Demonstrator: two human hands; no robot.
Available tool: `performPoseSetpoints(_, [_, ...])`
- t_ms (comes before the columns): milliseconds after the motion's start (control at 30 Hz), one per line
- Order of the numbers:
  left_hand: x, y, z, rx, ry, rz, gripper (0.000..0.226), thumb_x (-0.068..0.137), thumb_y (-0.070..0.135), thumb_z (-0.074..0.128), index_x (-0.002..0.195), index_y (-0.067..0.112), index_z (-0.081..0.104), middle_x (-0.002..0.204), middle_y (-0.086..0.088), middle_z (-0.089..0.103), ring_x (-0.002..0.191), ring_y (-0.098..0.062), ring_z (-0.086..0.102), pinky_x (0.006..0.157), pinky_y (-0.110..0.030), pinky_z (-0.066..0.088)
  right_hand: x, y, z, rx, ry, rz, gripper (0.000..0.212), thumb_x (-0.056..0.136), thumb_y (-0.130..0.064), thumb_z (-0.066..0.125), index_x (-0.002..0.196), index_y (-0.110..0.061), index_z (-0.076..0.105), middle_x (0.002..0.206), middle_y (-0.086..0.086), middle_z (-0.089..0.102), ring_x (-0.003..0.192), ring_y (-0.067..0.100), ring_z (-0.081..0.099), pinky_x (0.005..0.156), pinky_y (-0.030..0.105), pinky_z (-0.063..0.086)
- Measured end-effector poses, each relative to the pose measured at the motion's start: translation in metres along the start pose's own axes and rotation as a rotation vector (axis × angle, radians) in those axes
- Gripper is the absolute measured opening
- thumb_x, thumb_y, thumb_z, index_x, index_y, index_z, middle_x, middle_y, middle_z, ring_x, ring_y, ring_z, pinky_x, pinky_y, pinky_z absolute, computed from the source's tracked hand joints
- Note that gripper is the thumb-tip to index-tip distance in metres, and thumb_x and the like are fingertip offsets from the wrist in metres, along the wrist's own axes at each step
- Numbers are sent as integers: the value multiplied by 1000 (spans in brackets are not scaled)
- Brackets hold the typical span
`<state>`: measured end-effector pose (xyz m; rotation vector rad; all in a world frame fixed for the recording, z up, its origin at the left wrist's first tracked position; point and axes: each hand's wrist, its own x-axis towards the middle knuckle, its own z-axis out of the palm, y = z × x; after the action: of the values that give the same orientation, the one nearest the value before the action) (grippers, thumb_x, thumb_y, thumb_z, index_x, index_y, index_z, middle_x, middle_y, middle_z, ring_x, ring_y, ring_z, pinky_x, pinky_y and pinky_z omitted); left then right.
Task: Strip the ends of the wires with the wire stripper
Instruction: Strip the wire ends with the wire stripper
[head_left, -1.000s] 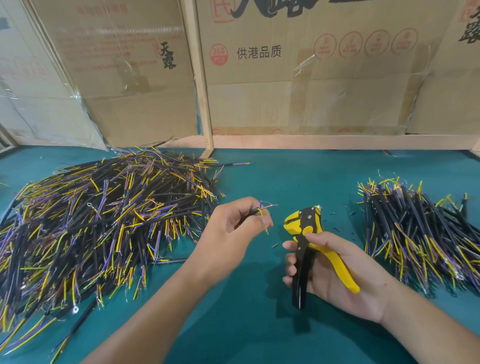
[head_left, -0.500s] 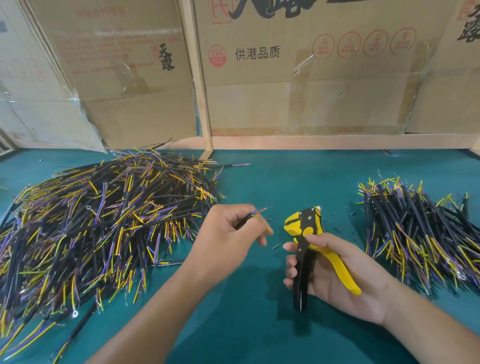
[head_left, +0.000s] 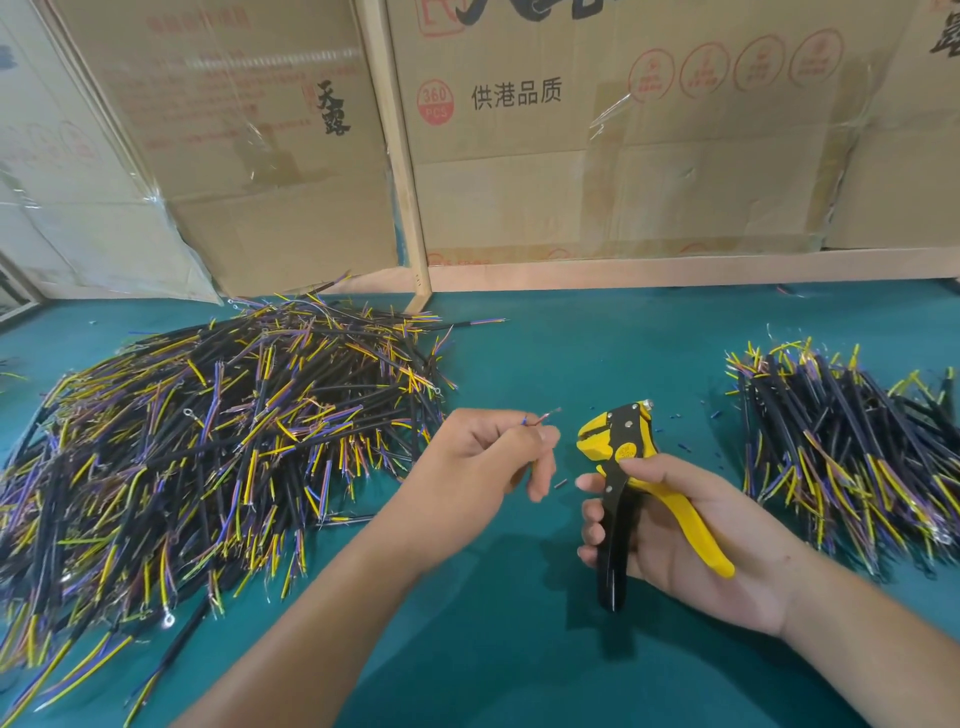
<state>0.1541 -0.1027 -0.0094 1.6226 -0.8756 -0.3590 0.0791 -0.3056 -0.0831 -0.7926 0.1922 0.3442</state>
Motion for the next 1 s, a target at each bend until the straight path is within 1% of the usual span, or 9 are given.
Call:
performPoseSetpoints(33, [0, 0, 1, -7, -9, 4, 41, 85, 44, 53, 53, 17, 55, 63, -24, 42, 50, -12, 27, 49, -17, 25, 0, 0, 0, -1, 7, -3, 48, 72, -29, 84, 106, 1, 71, 88, 20, 59, 76, 35, 61, 79, 50, 55])
performPoseSetpoints(100, [-1, -2, 3, -41, -16, 7, 41, 87, 43, 56, 54, 23, 45, 60, -6, 35, 53, -12, 26, 50, -17, 25, 1, 0, -1, -4, 12, -4, 47, 72, -29, 85, 106, 1, 71, 87, 20, 59, 75, 35, 61, 79, 50, 55])
performPoseSetpoints(200, [1, -8, 4, -56, 2, -34, 42, 88, 48, 57, 62, 25, 32, 63, 2, 23, 56, -17, 19, 50, -26, 18, 2, 0, -1, -11, 20, 0, 47, 72, -31, 84, 105, 1, 72, 86, 19, 60, 75, 35, 62, 78, 50, 55])
performPoseSetpoints(300, [6, -14, 1, -118, -20, -121, 39, 80, 49, 47, 64, 19, 27, 62, 3, 24, 53, -17, 20, 51, -28, 17, 3, 1, -3, -7, 11, 2, 47, 75, -31, 83, 107, 1, 71, 87, 19, 60, 76, 34, 62, 79, 50, 55])
performPoseSetpoints(367, [7, -16, 1, -125, -14, -119, 35, 77, 45, 44, 63, 19, 26, 62, 3, 24, 53, -17, 20, 49, -26, 18, 3, 0, -4, 1, -5, 4, 46, 77, -31, 82, 108, 1, 71, 88, 19, 60, 77, 35, 62, 80, 50, 54])
performPoseSetpoints(567, [3, -9, 5, -99, 70, -33, 38, 80, 42, 46, 57, 23, 23, 59, 2, 18, 53, -18, 13, 46, -20, 17, 3, 1, -5, -1, -23, 8, 44, 79, -31, 80, 108, 1, 70, 88, 19, 61, 77, 36, 62, 82, 51, 54])
performPoseSetpoints(700, [3, -5, 6, -103, 107, -18, 41, 83, 40, 47, 58, 21, 20, 57, 3, 17, 50, -15, 13, 45, -19, 18, 2, 0, -5, 2, -29, 10, 44, 80, -31, 79, 108, 1, 71, 88, 19, 61, 78, 35, 62, 82, 51, 54])
performPoseSetpoints(800, [3, -4, 7, -81, 124, -25, 43, 91, 33, 44, 58, 19, 20, 56, 2, 17, 50, -14, 15, 46, -17, 19, 2, 0, -4, -2, -24, 10, 45, 79, -31, 80, 109, 1, 70, 89, 19, 61, 78, 36, 62, 83, 51, 54])
performPoseSetpoints(1000, [2, 0, 11, -36, 147, -8, 46, 95, 34, 39, 53, 22, 22, 55, 2, 18, 51, -16, 16, 47, -17, 20, -1, 0, 2, -9, -5, 6, 46, 74, -30, 84, 107, -1, 71, 88, 19, 61, 77, 34, 62, 81, 50, 55])
